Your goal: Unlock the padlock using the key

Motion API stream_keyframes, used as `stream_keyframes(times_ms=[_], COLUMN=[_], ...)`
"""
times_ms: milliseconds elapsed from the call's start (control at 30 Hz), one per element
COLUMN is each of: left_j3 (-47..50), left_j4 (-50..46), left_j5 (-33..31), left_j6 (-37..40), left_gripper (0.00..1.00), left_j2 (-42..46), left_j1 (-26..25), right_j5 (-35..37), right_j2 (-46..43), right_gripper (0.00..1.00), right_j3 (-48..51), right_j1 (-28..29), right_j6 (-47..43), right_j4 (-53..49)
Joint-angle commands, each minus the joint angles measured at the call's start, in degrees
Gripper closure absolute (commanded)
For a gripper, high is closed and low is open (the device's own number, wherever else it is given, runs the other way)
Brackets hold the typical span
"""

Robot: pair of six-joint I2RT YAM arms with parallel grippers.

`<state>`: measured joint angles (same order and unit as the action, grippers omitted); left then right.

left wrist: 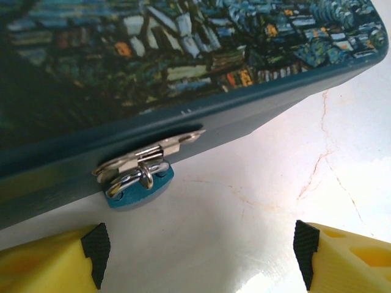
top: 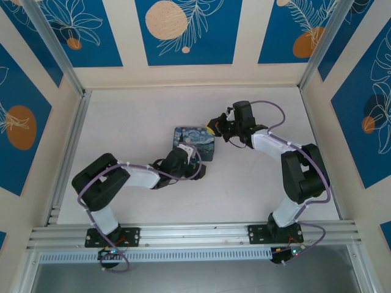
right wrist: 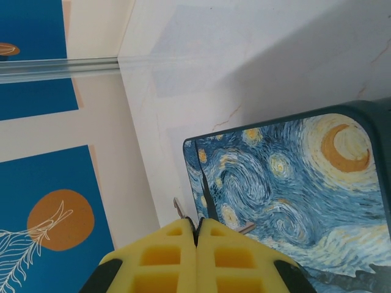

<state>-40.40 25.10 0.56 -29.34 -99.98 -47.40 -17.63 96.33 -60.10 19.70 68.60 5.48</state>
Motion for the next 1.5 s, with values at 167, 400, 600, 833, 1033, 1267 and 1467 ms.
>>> stream_keyframes(times_ms=[167,400,600,833,1033,1267,1467], left_j3=[-1.44,-0.28,0.13,-1.82,-4.28,-4.18,-3.06], left_j4=[1.62,1.02,0.96,3.52,7.89,13.82,18.16], left_j5=[-2.44,-8.34,-11.59,-6.38,2.90,6.66,4.95], left_j6=[1.14,0.62,1.30,1.06,-0.28,-5.82,-10.52], left_gripper=[0.19,0.19,0.19,0.19,0.19,0.19,0.18], left_j2=[-4.08,-1.88,-0.03,-3.25,-4.56,-4.16,-6.10], left_j1=[-0.53,-0.59,-0.94,-1.04,-1.12,-1.03,-0.86], right_j5=[-0.25,-0.12,0.14,0.26,0.91,1.79,2.01], right_j2=[1.10,1.14,1.38,2.21,2.29,2.45,2.60], right_gripper=[1.00,1.00,1.00,1.00,1.00,1.00,1.00], right_j3=[1.99,3.21,4.01,4.29,4.29,4.70,5.25], right_j1=[0.19,0.21,0.18,0.17,0.08,0.17,0.27], right_j6=[1.13,1.88,2.11,2.35,1.98,1.75,1.89], right_j4=[1.86,2.75,2.87,3.02,2.52,2.12,2.37])
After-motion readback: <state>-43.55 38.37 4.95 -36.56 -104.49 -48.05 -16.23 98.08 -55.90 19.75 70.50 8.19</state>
